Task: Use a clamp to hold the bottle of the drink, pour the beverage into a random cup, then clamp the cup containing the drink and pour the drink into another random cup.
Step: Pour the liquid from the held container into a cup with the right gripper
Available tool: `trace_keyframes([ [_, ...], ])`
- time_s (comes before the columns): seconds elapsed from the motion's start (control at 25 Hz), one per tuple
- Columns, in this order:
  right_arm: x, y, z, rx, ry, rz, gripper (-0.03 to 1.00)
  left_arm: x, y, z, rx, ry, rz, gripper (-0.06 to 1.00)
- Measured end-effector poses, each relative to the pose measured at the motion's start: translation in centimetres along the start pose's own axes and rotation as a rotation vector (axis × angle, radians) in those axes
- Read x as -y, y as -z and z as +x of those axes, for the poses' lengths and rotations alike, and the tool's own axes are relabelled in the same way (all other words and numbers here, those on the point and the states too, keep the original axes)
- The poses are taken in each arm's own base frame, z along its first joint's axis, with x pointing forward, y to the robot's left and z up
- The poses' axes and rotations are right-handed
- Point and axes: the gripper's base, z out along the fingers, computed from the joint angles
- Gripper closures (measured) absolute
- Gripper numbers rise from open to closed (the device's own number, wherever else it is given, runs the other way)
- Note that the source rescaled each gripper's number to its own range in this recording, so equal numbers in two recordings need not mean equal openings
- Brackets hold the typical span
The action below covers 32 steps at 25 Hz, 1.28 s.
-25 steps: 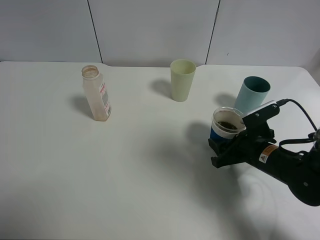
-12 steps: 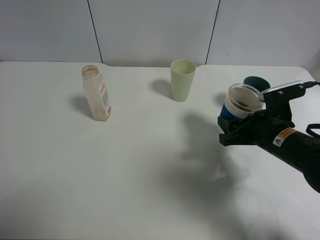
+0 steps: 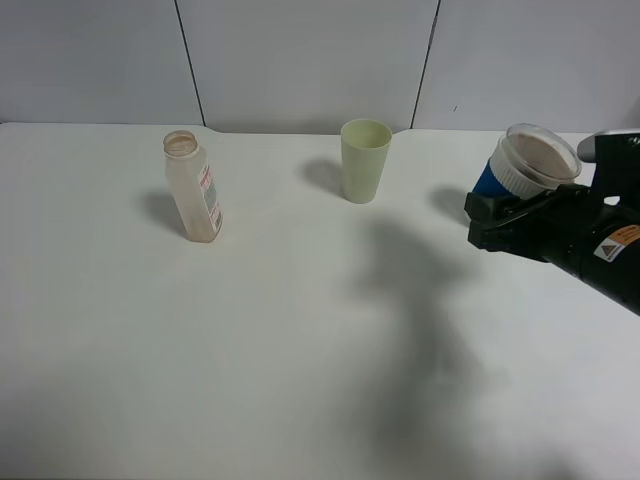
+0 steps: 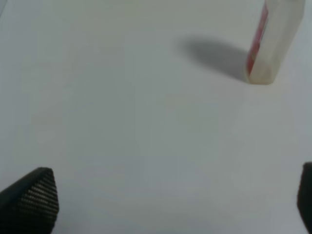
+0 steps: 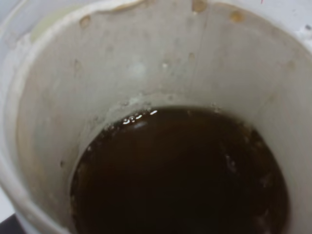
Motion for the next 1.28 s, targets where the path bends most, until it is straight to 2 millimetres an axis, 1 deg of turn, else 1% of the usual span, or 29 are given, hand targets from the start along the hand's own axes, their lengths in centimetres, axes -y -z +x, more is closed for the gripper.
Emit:
trace_keyframes([
  [0.16, -0.6, -0.4, -1.7, -0.050, -0.022, -0.027, 0.97, 0.0, 0.0, 0.0, 0.000, 0.000, 0.000, -0.06],
  [0.36, -1.2, -1.5, -4.1, -0.099, -0.011, -0.066, 0.97, 0.0, 0.0, 0.0, 0.000, 0.000, 0.000, -0.06],
  [0.48, -0.9, -2.1, -6.2, -0.107, -0.014, -0.075, 0.97, 0.0, 0.0, 0.0, 0.000, 0.000, 0.000, -0.06],
  [0.68, 0.0, -2.7, -9.0, -0.150, 0.008, -0.056, 0.97, 0.0, 0.0, 0.0, 0.000, 0.000, 0.000, -0.06],
  [0.88, 0.6, -3.4, -11.1, -0.170, 0.034, 0.009, 0.97, 0.0, 0.0, 0.0, 0.000, 0.000, 0.000, -0.06],
  [0.96, 0.9, -4.0, -11.5, -0.174, 0.006, 0.046, 0.97, 0.0, 0.0, 0.0, 0.000, 0.000, 0.000, -0.06],
  [1.04, 1.0, -4.5, -11.4, -0.181, 0.011, 0.067, 0.97, 0.0, 0.0, 0.0, 0.000, 0.000, 0.000, -0.06],
  [1.16, 1.3, -5.4, -10.8, -0.206, 0.045, 0.095, 0.97, 0.0, 0.0, 0.0, 0.000, 0.000, 0.000, -0.06],
  [1.28, 0.7, -6.6, -10.1, -0.240, 0.107, 0.120, 0.97, 0.0, 0.0, 0.0, 0.000, 0.000, 0.000, -0.06],
])
